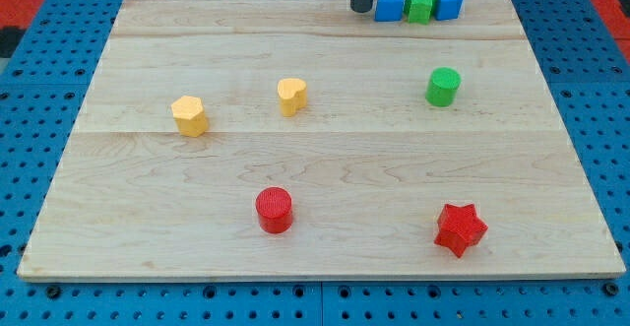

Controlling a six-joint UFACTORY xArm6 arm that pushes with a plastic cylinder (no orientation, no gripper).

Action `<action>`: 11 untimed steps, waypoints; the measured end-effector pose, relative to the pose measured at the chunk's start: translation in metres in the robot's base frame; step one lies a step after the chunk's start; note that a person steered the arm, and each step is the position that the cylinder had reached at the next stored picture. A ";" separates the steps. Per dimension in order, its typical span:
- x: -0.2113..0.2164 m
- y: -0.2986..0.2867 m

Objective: Place the blue cube left to the green star

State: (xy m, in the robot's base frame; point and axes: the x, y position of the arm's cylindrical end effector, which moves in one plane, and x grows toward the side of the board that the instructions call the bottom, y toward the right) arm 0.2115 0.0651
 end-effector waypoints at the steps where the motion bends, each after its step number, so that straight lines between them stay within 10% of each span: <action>1: 0.001 0.018; 5: 0.051 -0.008; 7: 0.084 0.109; 11: -0.021 0.223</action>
State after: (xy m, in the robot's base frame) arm 0.1909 0.2879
